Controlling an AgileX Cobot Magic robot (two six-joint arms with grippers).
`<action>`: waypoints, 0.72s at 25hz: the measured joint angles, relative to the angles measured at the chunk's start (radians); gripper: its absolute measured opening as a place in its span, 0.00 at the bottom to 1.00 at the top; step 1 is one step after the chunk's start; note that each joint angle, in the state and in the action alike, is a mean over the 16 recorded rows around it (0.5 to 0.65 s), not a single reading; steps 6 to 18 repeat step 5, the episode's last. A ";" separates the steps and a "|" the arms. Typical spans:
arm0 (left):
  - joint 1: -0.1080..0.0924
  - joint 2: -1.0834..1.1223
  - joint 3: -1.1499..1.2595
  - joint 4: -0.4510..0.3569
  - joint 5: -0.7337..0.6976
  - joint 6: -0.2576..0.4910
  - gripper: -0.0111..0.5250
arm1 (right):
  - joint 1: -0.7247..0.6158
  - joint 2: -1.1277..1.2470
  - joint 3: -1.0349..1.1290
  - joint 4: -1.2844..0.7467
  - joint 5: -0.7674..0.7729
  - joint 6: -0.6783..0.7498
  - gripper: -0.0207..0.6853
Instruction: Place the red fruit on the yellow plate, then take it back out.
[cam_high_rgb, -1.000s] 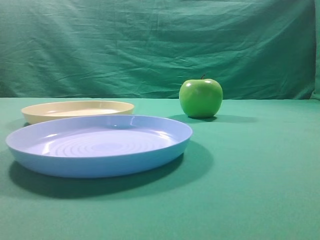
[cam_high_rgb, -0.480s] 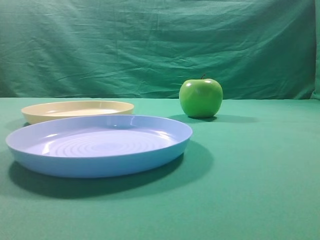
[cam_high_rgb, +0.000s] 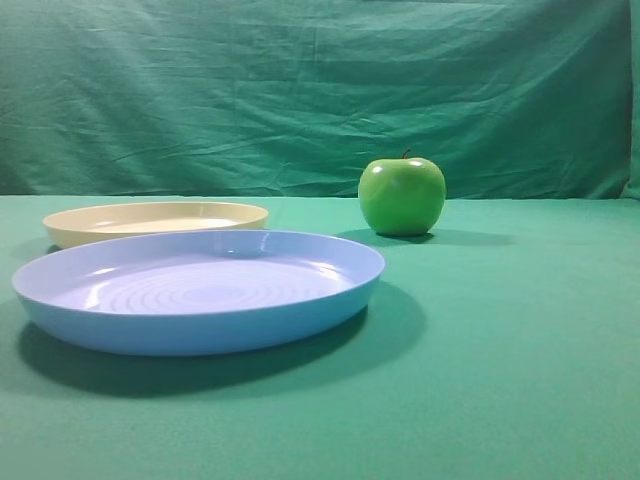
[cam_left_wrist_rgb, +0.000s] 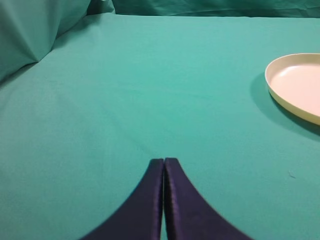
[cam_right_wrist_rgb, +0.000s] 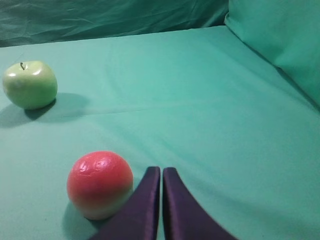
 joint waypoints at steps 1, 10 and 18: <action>0.000 0.000 0.000 0.000 0.000 0.000 0.02 | 0.000 0.000 0.000 0.000 0.000 0.000 0.03; 0.000 0.000 0.000 0.000 0.000 0.000 0.02 | 0.000 0.000 0.000 0.000 0.000 0.000 0.03; 0.000 0.000 0.000 0.000 0.000 0.000 0.02 | 0.000 0.000 0.000 0.000 0.000 0.000 0.03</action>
